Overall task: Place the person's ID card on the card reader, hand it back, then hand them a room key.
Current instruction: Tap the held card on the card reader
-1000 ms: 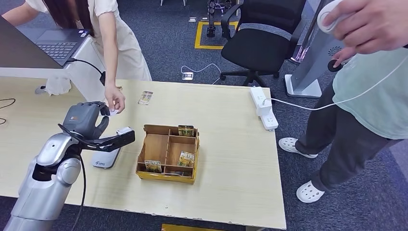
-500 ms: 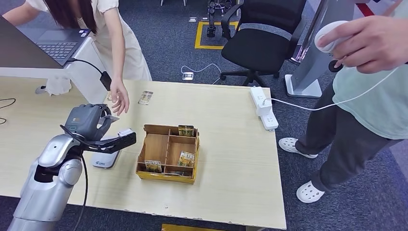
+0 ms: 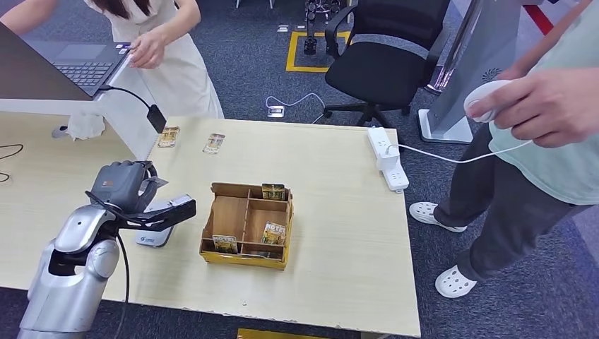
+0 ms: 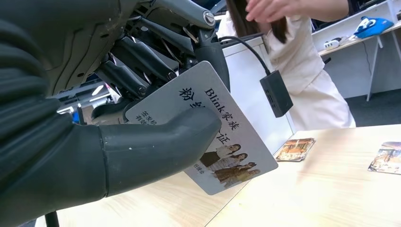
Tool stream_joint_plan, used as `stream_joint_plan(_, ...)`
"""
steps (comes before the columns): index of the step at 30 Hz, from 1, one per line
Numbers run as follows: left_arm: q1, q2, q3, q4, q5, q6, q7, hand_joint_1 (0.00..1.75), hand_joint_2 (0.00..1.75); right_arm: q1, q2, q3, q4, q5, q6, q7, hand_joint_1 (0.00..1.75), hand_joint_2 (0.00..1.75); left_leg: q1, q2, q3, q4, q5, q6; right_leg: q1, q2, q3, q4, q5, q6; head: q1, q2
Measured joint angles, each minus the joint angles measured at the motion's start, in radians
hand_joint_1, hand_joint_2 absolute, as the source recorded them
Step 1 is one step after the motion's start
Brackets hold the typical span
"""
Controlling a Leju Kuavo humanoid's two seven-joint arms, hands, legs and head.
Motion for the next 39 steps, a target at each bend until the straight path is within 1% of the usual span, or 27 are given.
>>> stream_joint_plan(12, 0.051, -0.038, 0.039, -0.008, -0.101, -0.077, 0.016, 1.75, 1.75, 0.0, 0.0, 0.004, -0.02, -0.006, 0.017, 0.013, 0.0, 0.0, 0.0, 0.0, 0.0, 0.0, 0.0, 0.0, 0.0, 0.0, 0.0, 0.0, 0.0, 0.0, 0.0, 0.0)
stream_joint_plan(16, 0.068, -0.056, 0.049, -0.008, -0.141, -0.063, 0.018, 1.75, 1.75, 0.0, 0.0, 0.007, -0.024, -0.006, 0.019, 0.004, 0.0, 0.0, 0.0, 0.0, 0.0, 0.0, 0.0, 0.0, 0.0, 0.0, 0.0, 0.0, 0.0, 0.0, 0.0, 0.0)
stream_joint_plan(24, 0.095, -0.108, 0.07, -0.008, -0.274, -0.025, 0.048, 1.75, 1.75, -0.001, 0.0, 0.016, -0.025, -0.002, 0.031, -0.019, 0.0, 0.0, 0.0, -0.001, 0.0, 0.0, 0.0, 0.0, 0.0, -0.001, 0.0, 0.0, 0.0, 0.0, 0.0, 0.0)
stream_joint_plan(28, 0.102, -0.131, 0.086, -0.008, -0.287, -0.022, 0.05, 1.75, 1.75, -0.001, 0.0, 0.022, -0.028, -0.005, 0.032, -0.017, 0.0, 0.0, 0.0, -0.001, 0.0, 0.0, 0.0, 0.0, 0.0, -0.001, 0.0, 0.0, 0.0, 0.0, 0.0, 0.0)
stream_joint_plan(34, 0.105, -0.151, 0.101, -0.008, -0.293, -0.024, 0.056, 1.75, 1.75, -0.002, 0.0, 0.03, -0.032, -0.01, 0.035, -0.01, 0.0, 0.0, 0.0, -0.001, 0.0, 0.0, 0.0, 0.0, 0.0, -0.001, 0.0, 0.0, 0.0, 0.0, 0.0, 0.0)
stream_joint_plan(36, 0.106, -0.161, 0.108, -0.008, -0.298, -0.024, 0.067, 1.75, 1.75, -0.002, 0.0, 0.035, -0.037, -0.017, 0.039, -0.003, 0.0, 0.0, 0.0, -0.001, 0.0, 0.0, 0.0, 0.0, 0.0, -0.001, 0.0, 0.0, 0.0, 0.0, 0.0, 0.0)
stream_joint_plan(39, 0.113, -0.169, 0.113, -0.008, -0.303, -0.022, 0.12, 1.75, 1.75, -0.002, 0.0, 0.045, -0.046, -0.034, 0.045, 0.01, 0.0, 0.0, 0.0, -0.001, 0.0, 0.0, 0.0, 0.0, 0.0, -0.001, 0.0, 0.0, 0.0, 0.0, 0.0, 0.0)
